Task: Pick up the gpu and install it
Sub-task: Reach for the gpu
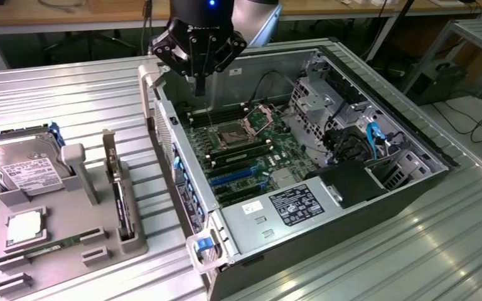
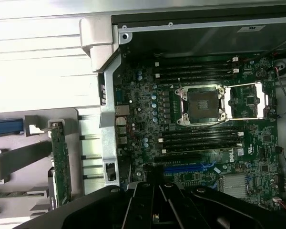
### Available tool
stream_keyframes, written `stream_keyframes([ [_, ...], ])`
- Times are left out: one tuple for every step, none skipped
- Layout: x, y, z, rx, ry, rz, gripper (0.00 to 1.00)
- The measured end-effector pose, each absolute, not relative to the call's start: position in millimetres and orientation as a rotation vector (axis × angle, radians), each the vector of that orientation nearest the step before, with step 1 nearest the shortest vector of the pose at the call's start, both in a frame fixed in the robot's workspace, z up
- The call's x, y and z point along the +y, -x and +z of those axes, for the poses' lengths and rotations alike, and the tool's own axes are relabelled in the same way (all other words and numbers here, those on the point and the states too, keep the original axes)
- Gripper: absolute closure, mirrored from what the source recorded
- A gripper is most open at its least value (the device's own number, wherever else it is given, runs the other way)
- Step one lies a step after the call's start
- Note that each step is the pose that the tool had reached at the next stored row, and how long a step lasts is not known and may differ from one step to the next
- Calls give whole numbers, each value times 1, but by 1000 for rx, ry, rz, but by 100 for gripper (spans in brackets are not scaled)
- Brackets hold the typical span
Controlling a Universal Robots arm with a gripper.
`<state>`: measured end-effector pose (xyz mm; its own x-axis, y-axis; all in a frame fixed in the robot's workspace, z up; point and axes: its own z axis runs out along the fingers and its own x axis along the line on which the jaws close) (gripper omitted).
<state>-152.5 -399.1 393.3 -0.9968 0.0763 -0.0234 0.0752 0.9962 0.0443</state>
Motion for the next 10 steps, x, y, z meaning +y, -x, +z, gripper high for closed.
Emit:
stream_keyframes([
  [-399,154,393,3114,-118,68,89],
  [-399,155,393,3114,-118,68,89],
  [-399,156,393,3114,-118,68,89],
  [-399,156,393,3114,-118,68,89],
  [-399,157,393,3114,-118,68,89],
  [-399,158,393,3114,-118,68,89],
  [-399,160,393,3114,-118,68,89],
  [-399,160,393,3114,-118,68,89],
  [-399,162,393,3114,-118,68,89],
  [-400,162,393,3114,-118,68,89],
])
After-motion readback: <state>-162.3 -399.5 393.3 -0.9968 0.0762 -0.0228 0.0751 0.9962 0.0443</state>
